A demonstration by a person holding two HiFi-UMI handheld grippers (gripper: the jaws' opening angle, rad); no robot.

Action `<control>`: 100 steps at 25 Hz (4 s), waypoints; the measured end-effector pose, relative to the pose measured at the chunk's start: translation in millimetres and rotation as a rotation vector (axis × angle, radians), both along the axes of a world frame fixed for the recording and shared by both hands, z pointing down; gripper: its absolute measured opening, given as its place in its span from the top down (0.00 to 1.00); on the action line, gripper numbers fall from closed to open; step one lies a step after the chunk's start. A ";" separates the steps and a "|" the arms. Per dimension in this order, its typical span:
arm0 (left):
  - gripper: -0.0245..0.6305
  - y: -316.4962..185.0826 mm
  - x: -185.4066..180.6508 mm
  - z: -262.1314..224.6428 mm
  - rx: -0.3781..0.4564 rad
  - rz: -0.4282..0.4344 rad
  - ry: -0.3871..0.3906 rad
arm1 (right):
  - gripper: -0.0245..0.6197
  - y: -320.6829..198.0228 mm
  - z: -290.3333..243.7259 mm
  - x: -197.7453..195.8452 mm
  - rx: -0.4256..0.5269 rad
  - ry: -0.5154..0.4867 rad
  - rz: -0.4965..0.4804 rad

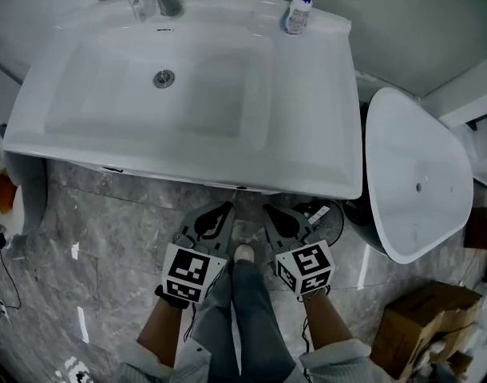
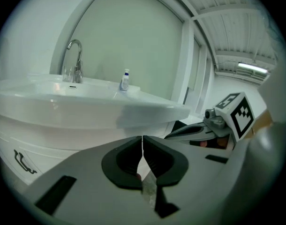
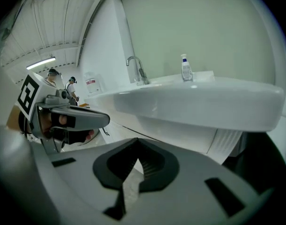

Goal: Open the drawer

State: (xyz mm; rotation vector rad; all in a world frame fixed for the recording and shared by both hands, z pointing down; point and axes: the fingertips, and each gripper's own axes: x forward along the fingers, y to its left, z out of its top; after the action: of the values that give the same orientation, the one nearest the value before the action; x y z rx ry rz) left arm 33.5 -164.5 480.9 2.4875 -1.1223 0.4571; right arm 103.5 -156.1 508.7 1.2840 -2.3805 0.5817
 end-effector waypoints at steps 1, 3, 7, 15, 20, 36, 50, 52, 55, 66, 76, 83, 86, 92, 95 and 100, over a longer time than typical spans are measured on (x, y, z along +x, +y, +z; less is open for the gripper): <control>0.93 -2.0 -0.7 11.4 -0.010 0.001 0.000 | 0.96 -2.1 8.6 -0.3 -0.001 -0.001 0.001; 0.93 -4.8 -2.0 33.3 -0.027 0.007 -0.004 | 0.96 -5.6 25.1 -0.3 -0.005 -0.003 0.008; 0.93 -7.3 -2.9 75.2 -0.071 0.022 -0.007 | 0.96 -12.5 53.9 -2.5 -0.006 -0.007 0.011; 0.93 -17.6 3.7 132.1 -0.137 0.080 -0.037 | 0.95 -25.8 105.0 -8.8 -0.054 0.032 -0.061; 0.88 -22.2 7.2 156.7 -0.147 0.114 -0.089 | 0.95 -29.6 123.3 -10.4 -0.065 0.077 -0.116; 0.72 -30.5 26.9 192.8 -0.089 0.264 -0.176 | 0.80 -34.0 155.6 -19.8 -0.036 0.262 -0.277; 0.78 -37.2 42.9 201.9 0.069 0.420 -0.375 | 0.89 -43.8 161.4 -25.6 0.089 0.502 -0.375; 0.81 -37.7 45.2 203.5 0.072 0.428 -0.383 | 0.91 -44.0 162.1 -26.3 0.088 0.506 -0.381; 0.83 -38.6 46.5 205.4 0.077 0.454 -0.405 | 0.92 -43.5 162.6 -28.2 0.084 0.507 -0.394; 0.88 -40.4 47.6 204.9 0.112 0.504 -0.466 | 0.92 -44.8 164.3 -28.4 0.069 0.536 -0.392; 0.89 -38.3 46.7 204.1 0.085 0.509 -0.501 | 0.93 -44.6 163.3 -28.7 0.009 0.513 -0.349; 0.89 -35.4 46.5 202.1 0.051 0.499 -0.487 | 0.92 -42.1 161.4 -27.1 -0.004 0.466 -0.328; 0.89 -35.5 45.4 201.2 0.033 0.482 -0.480 | 0.92 -42.0 160.1 -27.4 -0.010 0.449 -0.318; 0.89 -35.2 45.4 200.6 0.014 0.479 -0.475 | 0.92 -42.1 159.5 -27.1 -0.026 0.435 -0.321; 0.89 -35.2 45.5 200.6 0.006 0.475 -0.470 | 0.92 -42.2 159.8 -26.8 -0.035 0.435 -0.323; 0.89 -34.7 45.6 200.1 -0.002 0.471 -0.461 | 0.92 -41.8 159.8 -26.3 -0.041 0.435 -0.329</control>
State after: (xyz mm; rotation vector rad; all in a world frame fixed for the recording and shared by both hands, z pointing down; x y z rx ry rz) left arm 79.1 -199.2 681.0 2.7146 -0.6548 1.2095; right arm 77.1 -197.8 668.5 0.8649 -2.1305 0.2210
